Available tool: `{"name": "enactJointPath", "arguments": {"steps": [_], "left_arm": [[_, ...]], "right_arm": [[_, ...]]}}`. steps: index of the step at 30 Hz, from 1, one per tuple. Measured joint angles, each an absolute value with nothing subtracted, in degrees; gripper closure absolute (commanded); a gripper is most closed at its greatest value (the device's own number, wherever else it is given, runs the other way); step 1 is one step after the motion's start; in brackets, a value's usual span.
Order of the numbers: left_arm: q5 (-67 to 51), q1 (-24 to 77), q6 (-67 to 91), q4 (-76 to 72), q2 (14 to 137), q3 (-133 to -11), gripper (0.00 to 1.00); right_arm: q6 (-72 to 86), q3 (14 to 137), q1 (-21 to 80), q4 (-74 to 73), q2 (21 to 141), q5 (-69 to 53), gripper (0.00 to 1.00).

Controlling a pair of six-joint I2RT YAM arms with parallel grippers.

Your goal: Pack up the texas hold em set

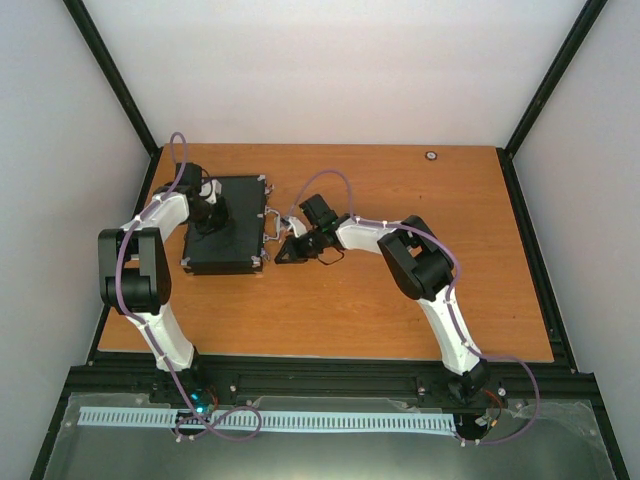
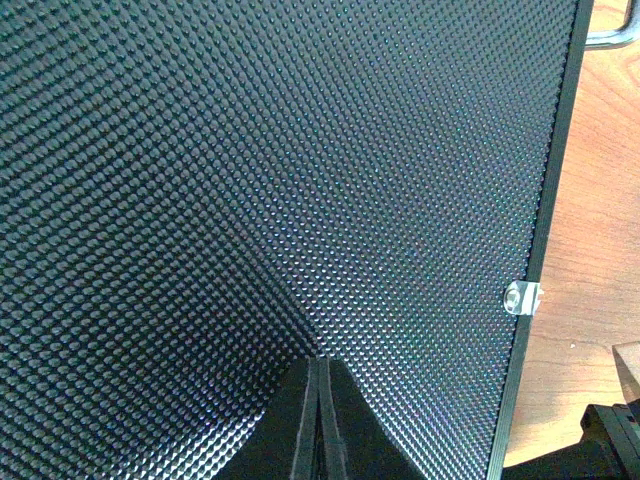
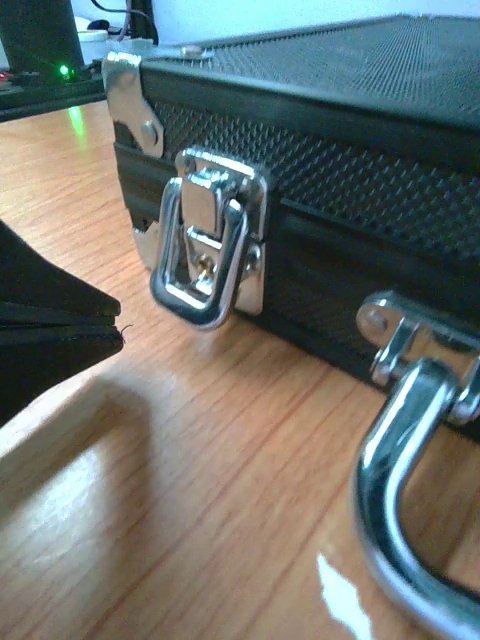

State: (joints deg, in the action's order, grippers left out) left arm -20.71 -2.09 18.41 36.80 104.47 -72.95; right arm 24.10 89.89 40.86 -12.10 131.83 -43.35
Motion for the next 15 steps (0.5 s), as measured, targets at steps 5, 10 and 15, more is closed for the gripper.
{"name": "enactJointPath", "arguments": {"steps": [5,10,15], "left_arm": [[-20.71,-2.09,18.41,36.58,104.38,-72.79,0.99],[-20.71,-2.09,18.41,36.56,104.4,-72.79,0.99],[-20.73,-2.09,18.41,36.56,104.4,-72.79,0.99]], "right_arm": [[25.36,89.89,40.86,-9.37,131.83,-45.06,0.97],[26.0,91.39,40.91,-9.17,132.22,-47.11,0.97],[26.22,95.24,41.17,-9.76,134.3,-48.66,0.97]]}}
